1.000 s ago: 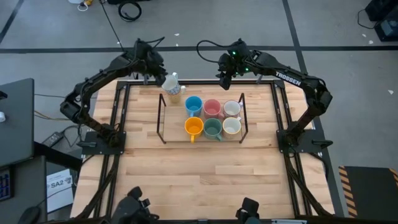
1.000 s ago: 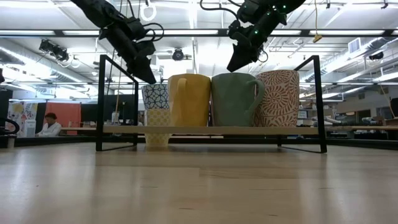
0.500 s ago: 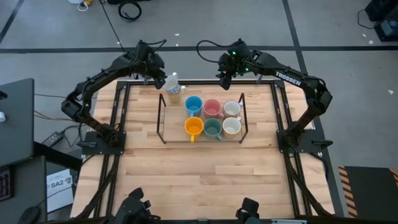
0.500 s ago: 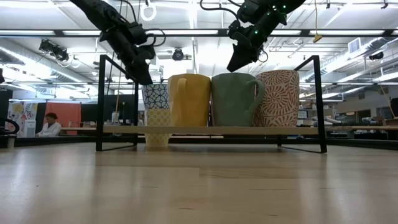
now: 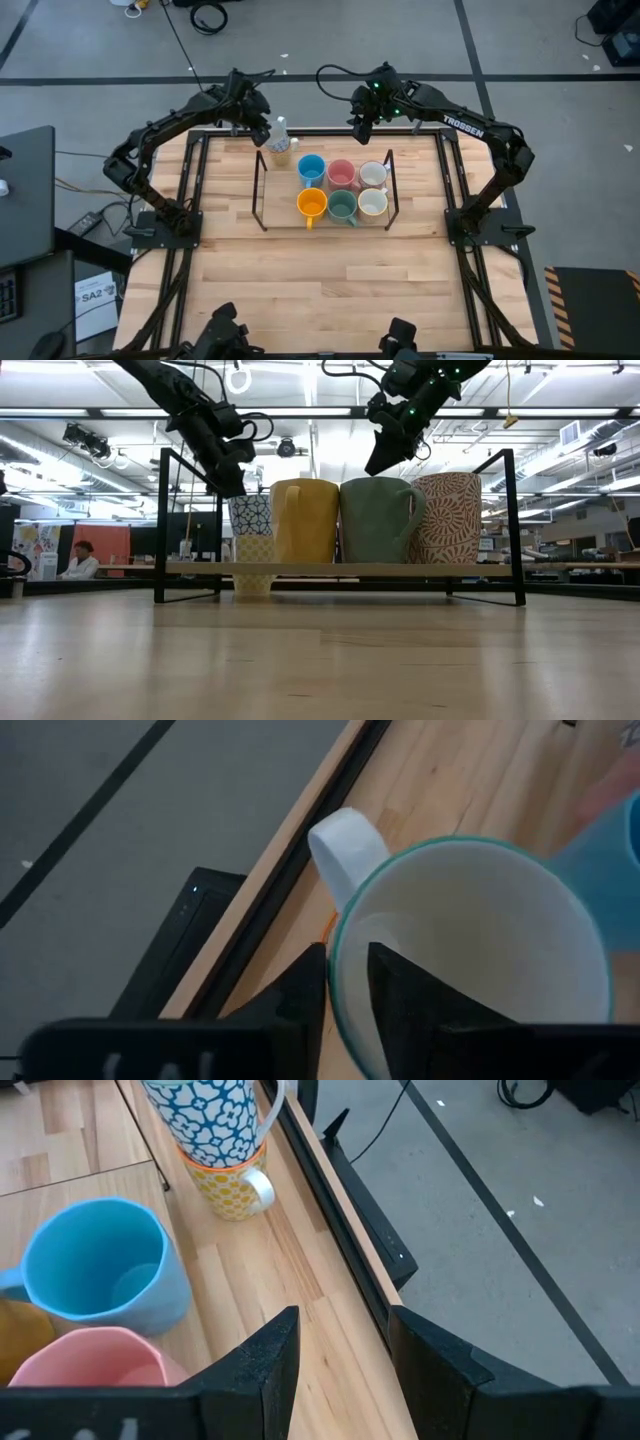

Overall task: Place coffee mugs
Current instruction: Put the blue patterned mug on the shelf

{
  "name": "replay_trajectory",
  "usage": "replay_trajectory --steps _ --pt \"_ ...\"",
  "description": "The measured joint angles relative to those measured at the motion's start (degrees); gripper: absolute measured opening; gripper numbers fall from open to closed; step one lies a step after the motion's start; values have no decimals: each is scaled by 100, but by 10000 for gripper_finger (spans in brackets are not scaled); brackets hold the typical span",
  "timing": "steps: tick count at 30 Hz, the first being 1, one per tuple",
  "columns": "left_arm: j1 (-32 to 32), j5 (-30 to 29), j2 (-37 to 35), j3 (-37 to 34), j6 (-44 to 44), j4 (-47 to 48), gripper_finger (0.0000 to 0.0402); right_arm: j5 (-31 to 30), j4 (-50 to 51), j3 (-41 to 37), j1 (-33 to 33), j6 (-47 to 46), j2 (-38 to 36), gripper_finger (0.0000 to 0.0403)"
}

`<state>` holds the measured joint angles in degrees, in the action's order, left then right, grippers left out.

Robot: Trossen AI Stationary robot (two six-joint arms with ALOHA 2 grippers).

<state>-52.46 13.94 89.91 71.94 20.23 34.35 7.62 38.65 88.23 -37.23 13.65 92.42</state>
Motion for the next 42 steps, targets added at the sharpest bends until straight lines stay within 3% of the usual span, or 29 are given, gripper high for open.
replay_trajectory --steps 8,19,25,34,42 --pt "-1 -73 -2 0 -7 -11 28 0 0 0 0 0 0 161" --pt "30 -95 -35 5 -7 -1 30 0 0 0 0 0 0 161" --pt "34 -98 -75 450 -183 138 28 0 0 0 1 0 0 161" --pt "352 -74 -82 1571 -408 1327 27 0 2 0 2 0 0 161" --pt "1336 310 -87 1919 -1017 2639 27 0 2 0 2 0 0 161"
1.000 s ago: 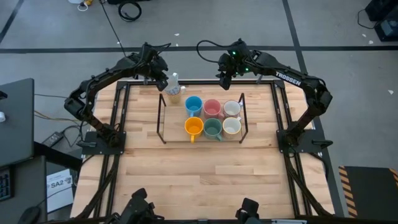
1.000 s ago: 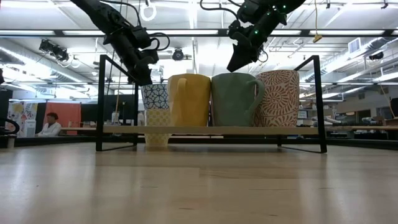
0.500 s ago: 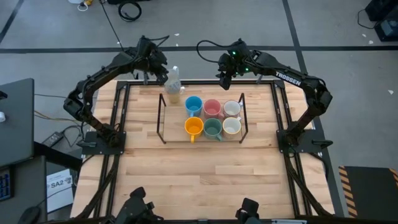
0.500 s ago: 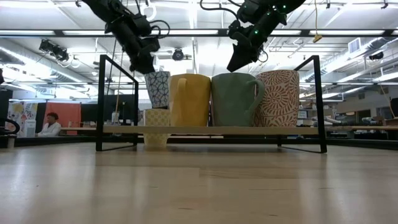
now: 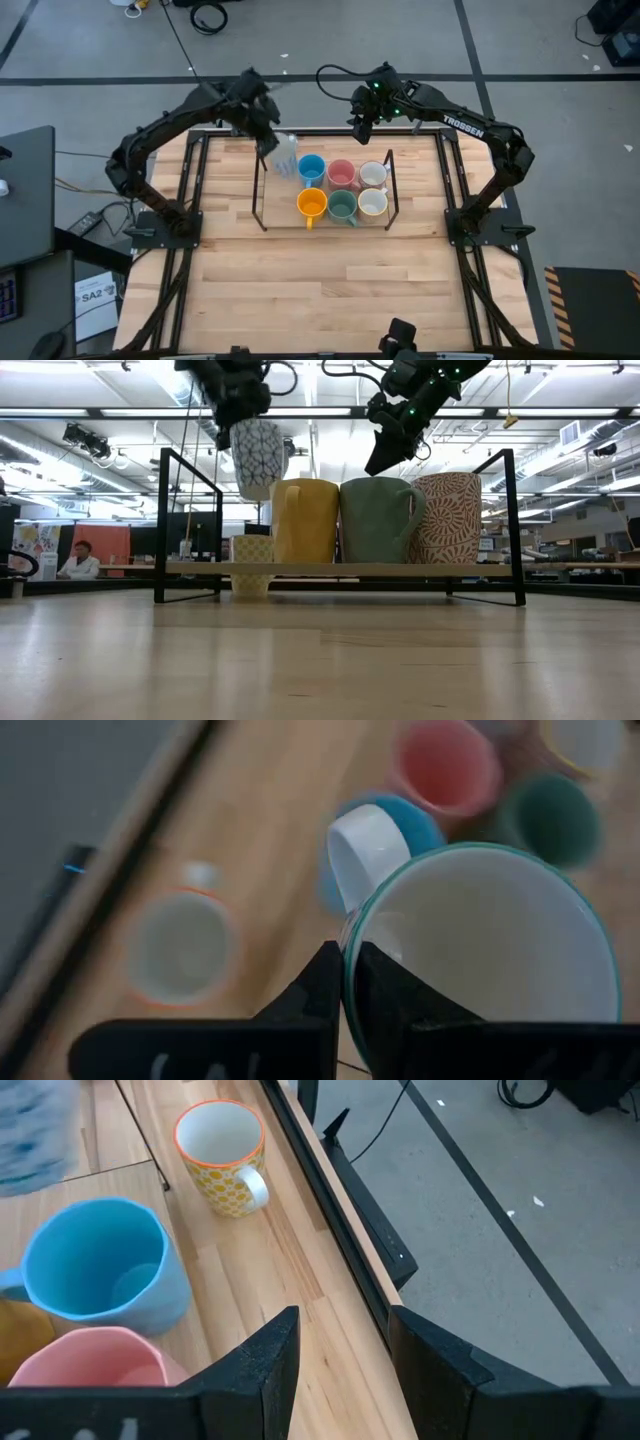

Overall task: Place coffee mugs
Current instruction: Put the blue patterned mug on the shelf

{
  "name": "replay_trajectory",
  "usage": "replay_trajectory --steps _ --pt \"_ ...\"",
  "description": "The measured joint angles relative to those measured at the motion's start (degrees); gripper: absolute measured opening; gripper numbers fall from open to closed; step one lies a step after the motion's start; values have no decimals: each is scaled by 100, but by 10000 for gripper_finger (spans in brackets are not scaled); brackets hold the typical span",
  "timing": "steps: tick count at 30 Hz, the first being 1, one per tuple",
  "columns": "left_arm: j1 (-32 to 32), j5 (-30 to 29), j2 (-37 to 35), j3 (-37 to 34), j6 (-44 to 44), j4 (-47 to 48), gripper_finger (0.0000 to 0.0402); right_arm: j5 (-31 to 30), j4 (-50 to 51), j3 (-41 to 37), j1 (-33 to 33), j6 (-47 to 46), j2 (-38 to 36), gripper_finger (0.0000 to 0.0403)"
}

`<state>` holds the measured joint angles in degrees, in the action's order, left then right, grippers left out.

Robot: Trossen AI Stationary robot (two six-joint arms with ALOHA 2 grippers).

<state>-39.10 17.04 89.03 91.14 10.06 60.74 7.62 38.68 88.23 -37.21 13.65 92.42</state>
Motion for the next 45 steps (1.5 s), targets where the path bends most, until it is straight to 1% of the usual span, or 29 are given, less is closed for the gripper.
replay_trajectory --steps 3,5,8,13,16,21,27,32,34,37,41,45 --pt "458 -11 0 -1 -196 242 27 0 0 0 0 0 0 161" --pt "774 -168 0 -54 -308 188 27 0 0 0 0 0 0 161" --pt "1162 -559 0 -144 -637 271 27 0 0 0 0 0 0 161" --pt "1606 -1445 0 -158 -1010 796 27 0 2 0 0 0 0 161" --pt "1794 -1679 0 -158 -1127 854 27 0 2 0 0 0 0 161" --pt "2035 -1692 -5 -220 -1109 773 27 1 19 0 -2 0 0 161" --pt "2262 -1709 -109 -957 -1377 406 27 2 52 0 -2 2 0 161" --pt "2369 -1727 -136 -1504 -1393 -49 27 2 48 0 0 2 0 161" --pt "2400 -1729 -129 -1630 -1394 -414 27 2 44 0 0 2 0 161" --pt "2401 -1716 -142 -1839 -1392 -556 27 2 44 0 -1 2 0 161" --pt "2394 -1755 -136 -1924 -1401 -745 27 2 39 0 0 2 0 161" --pt "2394 -1741 -140 -1937 -1393 -705 29 2 39 0 0 2 0 161"
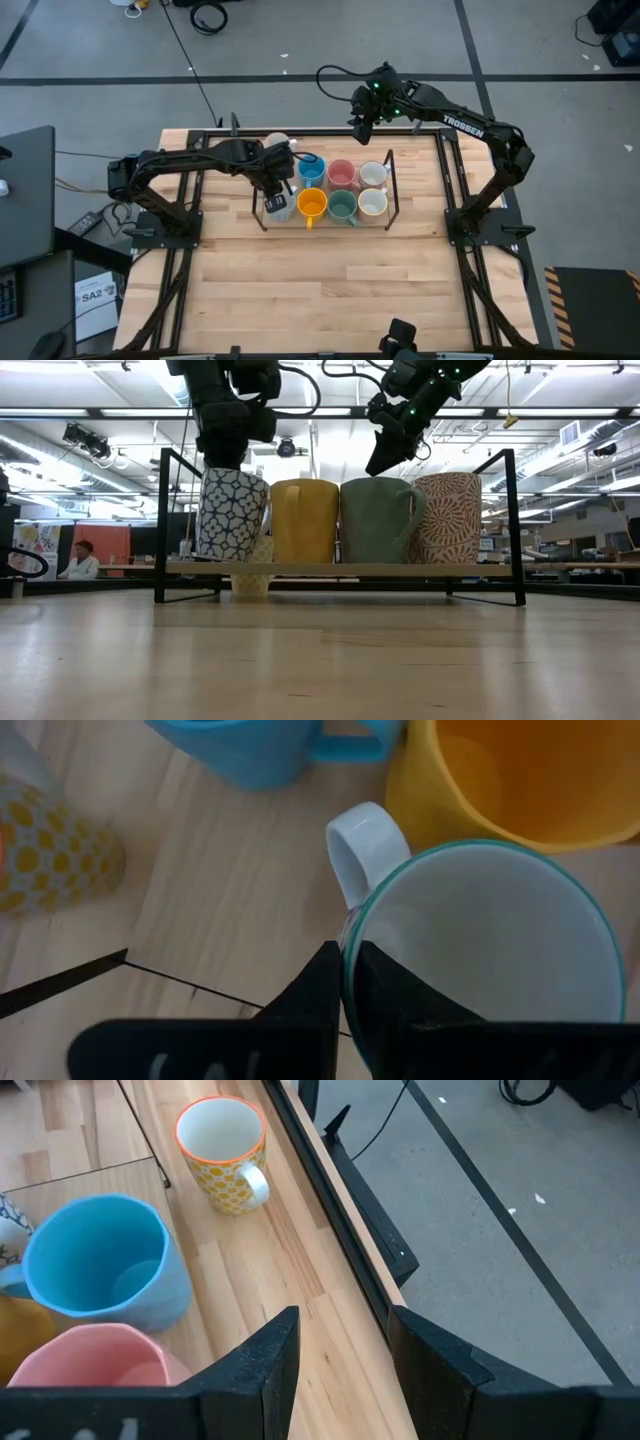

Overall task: Place coffee mugs
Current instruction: Put the blue patterned mug on the shelf

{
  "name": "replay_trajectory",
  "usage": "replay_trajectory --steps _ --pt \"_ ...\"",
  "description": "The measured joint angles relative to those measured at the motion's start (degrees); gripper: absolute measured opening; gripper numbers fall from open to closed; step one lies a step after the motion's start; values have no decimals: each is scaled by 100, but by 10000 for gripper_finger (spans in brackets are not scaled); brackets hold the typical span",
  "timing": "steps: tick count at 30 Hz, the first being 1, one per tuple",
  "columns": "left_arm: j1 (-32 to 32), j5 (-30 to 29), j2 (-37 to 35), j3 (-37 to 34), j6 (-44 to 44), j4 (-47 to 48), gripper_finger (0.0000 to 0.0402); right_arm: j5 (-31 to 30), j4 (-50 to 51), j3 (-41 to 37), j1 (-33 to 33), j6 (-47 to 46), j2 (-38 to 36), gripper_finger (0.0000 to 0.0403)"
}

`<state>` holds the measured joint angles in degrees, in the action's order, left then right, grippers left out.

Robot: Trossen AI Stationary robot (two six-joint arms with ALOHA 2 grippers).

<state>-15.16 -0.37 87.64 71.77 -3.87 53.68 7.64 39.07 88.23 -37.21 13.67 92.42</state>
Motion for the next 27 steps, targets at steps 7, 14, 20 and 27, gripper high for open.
replay_trajectory --steps 7,14,20,27 --pt "0 1 0 0 -1 27 43 0 0 0 0 0 0 161" --pt "2 4 2 0 2 25 46 0 0 0 -1 0 0 161" --pt "2 -1 7 0 -1 25 49 0 0 0 -2 0 0 161" --pt "2 -3 7 0 -21 31 89 0 0 0 0 0 0 161"
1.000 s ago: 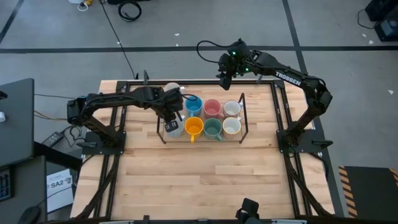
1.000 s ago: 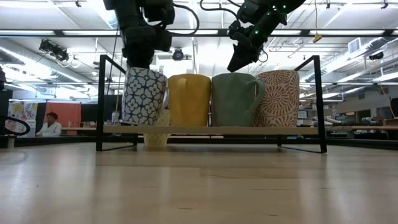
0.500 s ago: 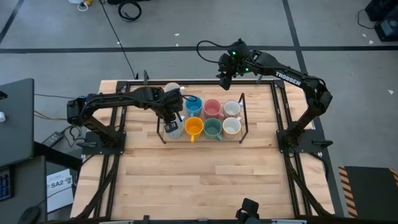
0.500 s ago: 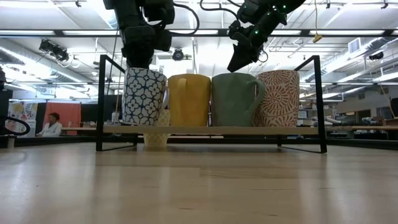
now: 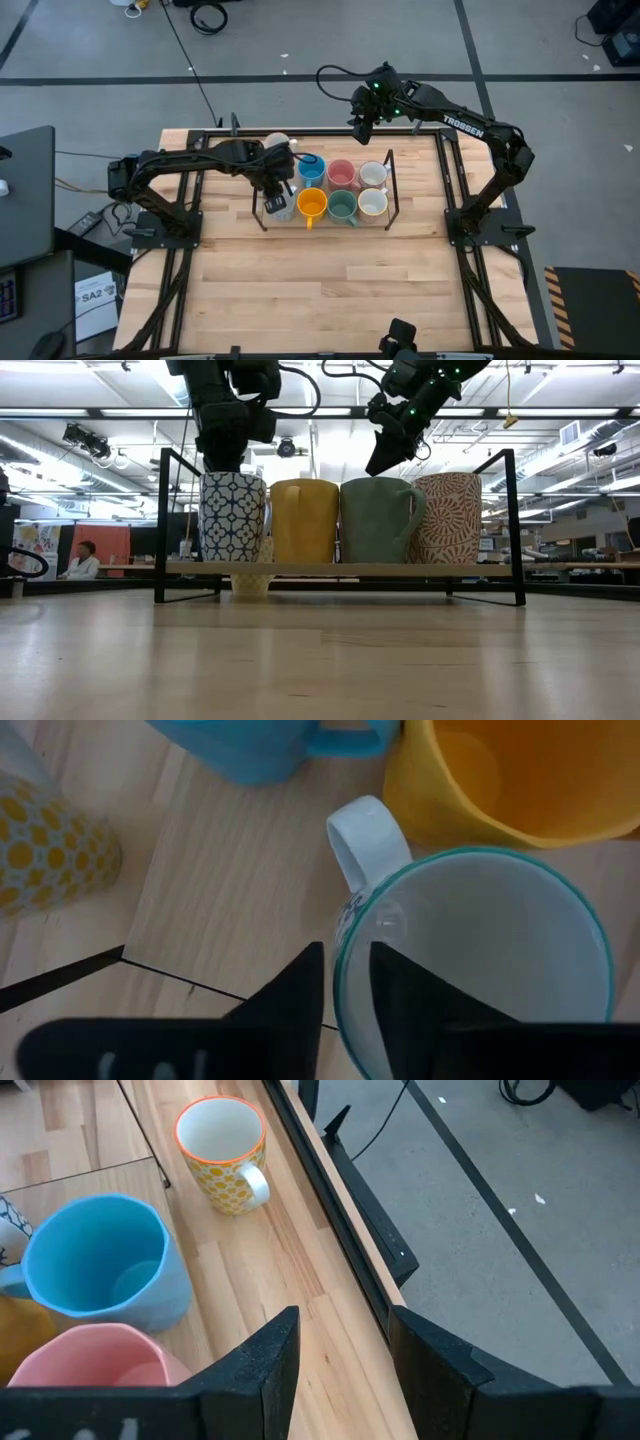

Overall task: Place coffee mugs
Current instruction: Put the blue patterned mug on the shelf, then put the yellow patterned mug on the shelf

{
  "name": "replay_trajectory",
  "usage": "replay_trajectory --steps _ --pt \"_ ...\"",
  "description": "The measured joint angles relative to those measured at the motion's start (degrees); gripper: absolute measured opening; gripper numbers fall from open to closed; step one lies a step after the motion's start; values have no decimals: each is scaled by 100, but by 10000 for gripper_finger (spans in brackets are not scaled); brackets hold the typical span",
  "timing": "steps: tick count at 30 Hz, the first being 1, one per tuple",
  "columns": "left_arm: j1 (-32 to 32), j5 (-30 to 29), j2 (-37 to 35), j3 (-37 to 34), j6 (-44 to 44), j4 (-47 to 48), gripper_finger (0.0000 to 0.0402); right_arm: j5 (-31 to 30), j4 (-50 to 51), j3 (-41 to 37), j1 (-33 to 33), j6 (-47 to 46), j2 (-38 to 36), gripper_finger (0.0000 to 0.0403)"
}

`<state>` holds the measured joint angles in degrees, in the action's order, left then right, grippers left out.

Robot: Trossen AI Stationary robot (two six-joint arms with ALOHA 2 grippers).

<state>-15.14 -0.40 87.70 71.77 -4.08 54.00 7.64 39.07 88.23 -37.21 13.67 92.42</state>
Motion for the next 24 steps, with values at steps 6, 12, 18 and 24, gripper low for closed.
replay_trajectory --steps 6,12,18,24 --pt "-15 1 0 2 24 8 134 0 0 0 -1 0 0 161" --pt "-122 11 4 317 -52 266 144 0 1 0 0 0 0 161" --pt "-119 66 4 864 345 350 144 0 2 0 0 0 0 161" --pt "-403 -100 4 1548 1131 267 144 0 2 0 -1 0 0 161"
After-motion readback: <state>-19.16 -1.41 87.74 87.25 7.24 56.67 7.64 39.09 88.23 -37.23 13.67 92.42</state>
